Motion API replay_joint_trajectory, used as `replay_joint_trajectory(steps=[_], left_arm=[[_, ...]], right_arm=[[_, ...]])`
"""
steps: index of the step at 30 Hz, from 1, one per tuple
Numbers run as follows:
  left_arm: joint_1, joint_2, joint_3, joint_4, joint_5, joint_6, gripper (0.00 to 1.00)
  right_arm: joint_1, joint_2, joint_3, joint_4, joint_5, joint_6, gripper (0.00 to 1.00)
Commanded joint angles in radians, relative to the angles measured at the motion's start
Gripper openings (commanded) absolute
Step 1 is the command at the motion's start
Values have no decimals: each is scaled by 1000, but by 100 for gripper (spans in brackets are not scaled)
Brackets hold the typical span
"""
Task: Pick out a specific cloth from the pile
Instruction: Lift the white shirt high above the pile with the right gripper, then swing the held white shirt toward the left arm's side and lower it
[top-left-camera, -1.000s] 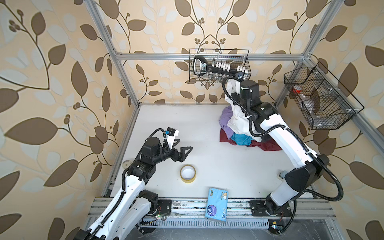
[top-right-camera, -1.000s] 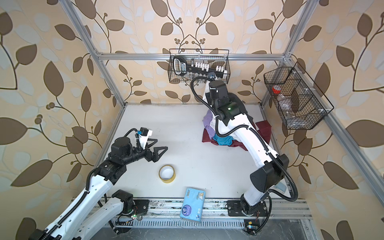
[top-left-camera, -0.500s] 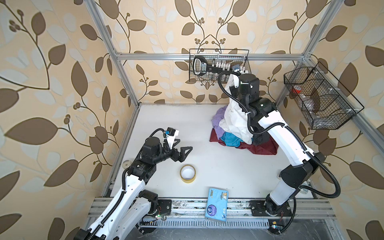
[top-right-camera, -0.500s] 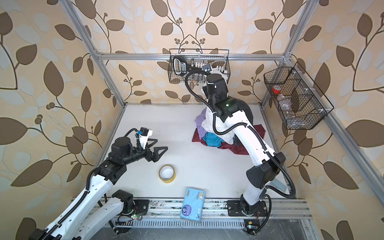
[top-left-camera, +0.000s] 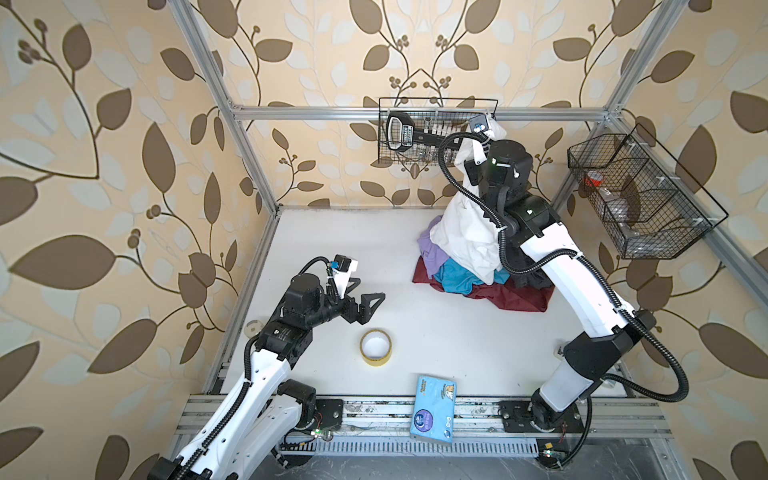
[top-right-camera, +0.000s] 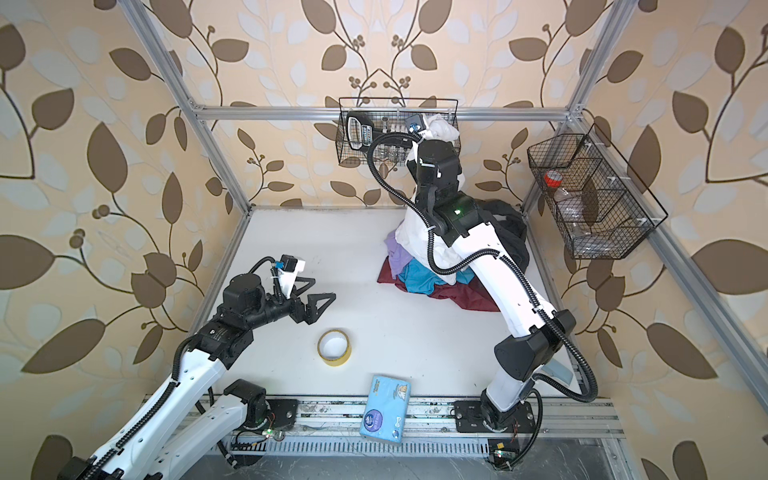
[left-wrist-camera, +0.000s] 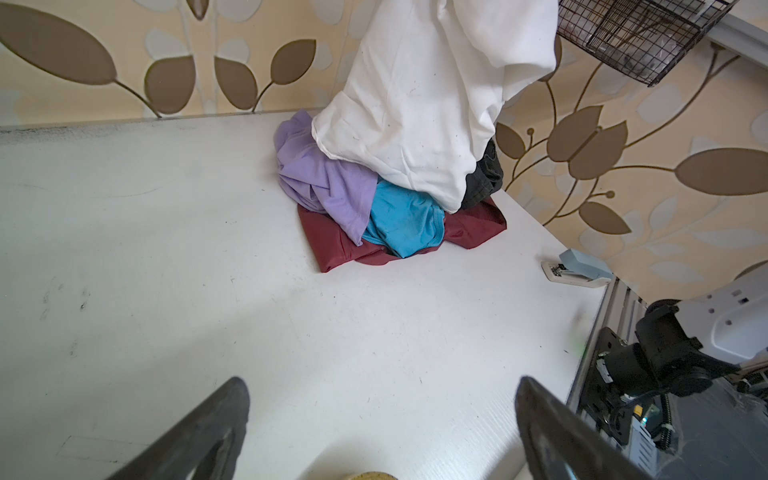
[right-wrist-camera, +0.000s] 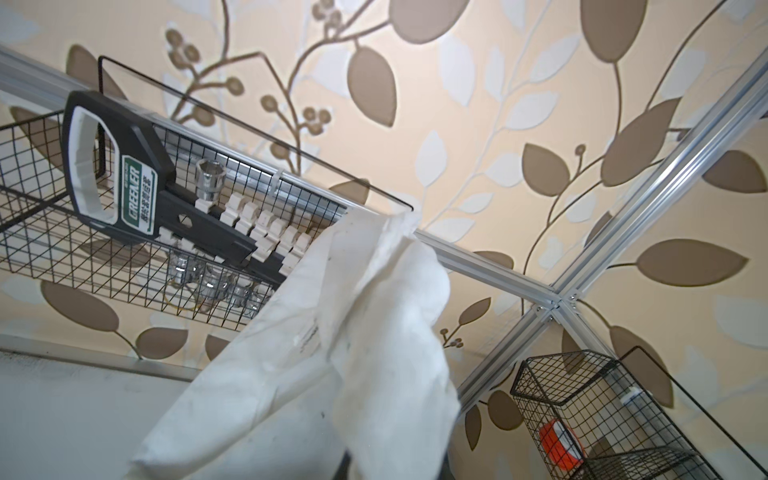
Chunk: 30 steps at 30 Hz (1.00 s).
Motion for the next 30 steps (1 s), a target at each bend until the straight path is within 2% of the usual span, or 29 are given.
replay_joint_trajectory(steps=[1, 5, 14, 19, 27, 30], left_arm=[[-12, -1, 24, 14, 7, 20, 99], [-12, -4, 24, 14, 0, 18, 99], [-16, -44, 22, 8, -63, 3, 99], [-23, -127, 21, 3, -163, -33, 99], [-47, -261, 22, -11, -239, -47, 99], [-64, -294, 24, -16, -248, -46, 99]], right_arm=[[22, -61, 55, 123, 49, -61, 0], [52, -84, 68, 151, 31, -62, 0], [151, -89, 176, 40, -161, 93, 0], [193, -49, 228, -46, -364, 201, 0], [213, 78, 271, -71, -676, 347, 0], [214, 161, 320, -67, -744, 377, 0]])
